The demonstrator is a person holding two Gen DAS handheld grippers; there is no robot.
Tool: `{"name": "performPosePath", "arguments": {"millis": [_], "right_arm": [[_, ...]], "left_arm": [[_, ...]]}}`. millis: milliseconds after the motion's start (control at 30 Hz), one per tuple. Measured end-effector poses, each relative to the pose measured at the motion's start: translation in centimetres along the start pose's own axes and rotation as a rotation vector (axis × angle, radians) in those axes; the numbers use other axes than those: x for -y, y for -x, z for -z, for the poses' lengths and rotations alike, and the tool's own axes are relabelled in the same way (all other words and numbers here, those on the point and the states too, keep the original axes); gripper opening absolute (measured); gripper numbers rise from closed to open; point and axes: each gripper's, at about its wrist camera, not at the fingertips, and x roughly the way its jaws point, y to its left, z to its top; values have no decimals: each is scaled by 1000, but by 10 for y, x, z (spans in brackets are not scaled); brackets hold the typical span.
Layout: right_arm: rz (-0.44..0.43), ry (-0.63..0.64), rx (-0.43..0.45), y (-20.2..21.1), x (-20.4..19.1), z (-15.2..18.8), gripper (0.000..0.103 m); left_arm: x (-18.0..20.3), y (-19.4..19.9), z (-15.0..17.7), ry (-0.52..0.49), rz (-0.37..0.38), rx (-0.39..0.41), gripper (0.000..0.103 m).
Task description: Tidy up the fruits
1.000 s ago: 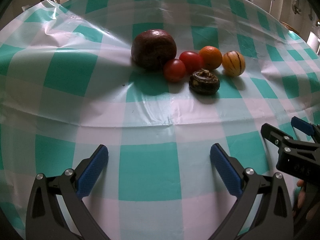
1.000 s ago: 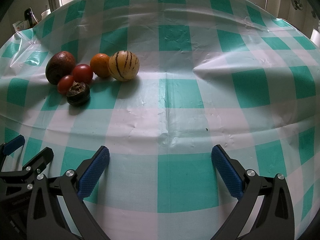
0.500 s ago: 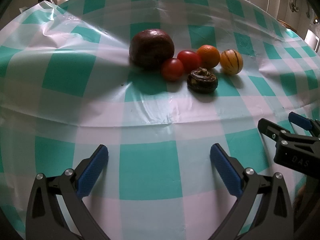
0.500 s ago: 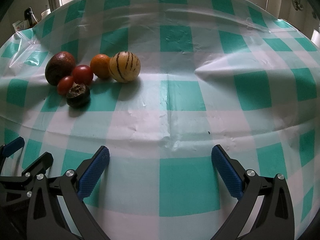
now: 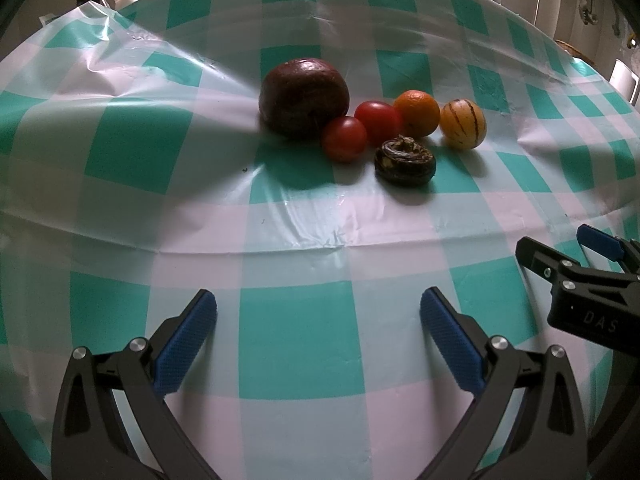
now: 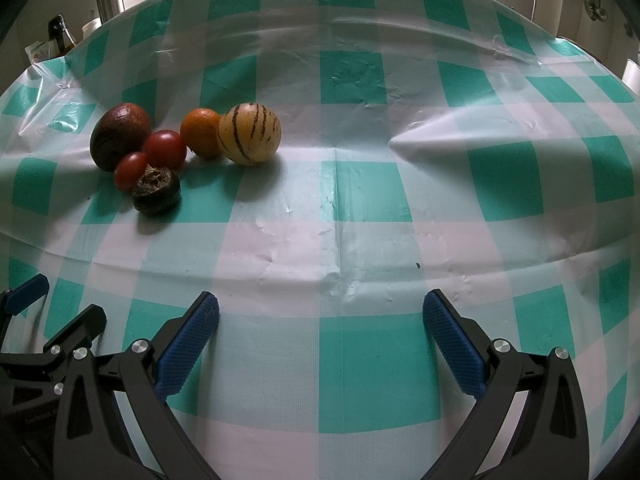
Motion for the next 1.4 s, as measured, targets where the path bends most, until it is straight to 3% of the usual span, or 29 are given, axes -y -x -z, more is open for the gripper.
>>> {"name": "performPosePath", "arguments": {"millis": [200, 467, 1033, 1267, 1400], "right_arm": [[0, 0, 0, 0, 0, 0, 99], [0, 0, 0, 0, -1, -1, 99], [9, -12, -1, 0, -1, 1, 99], [99, -166, 5, 30, -15, 37, 99], [123, -176, 9, 47, -31, 60, 99]], "left_arm": [[0, 0, 0, 0, -1, 0, 102], [-8, 2, 2, 90, -72, -3, 102], [-10, 1, 2, 93, -69, -4, 102], [-9, 0, 1, 103, -72, -6, 102], [0, -3, 1, 98, -80, -8, 102]]}}
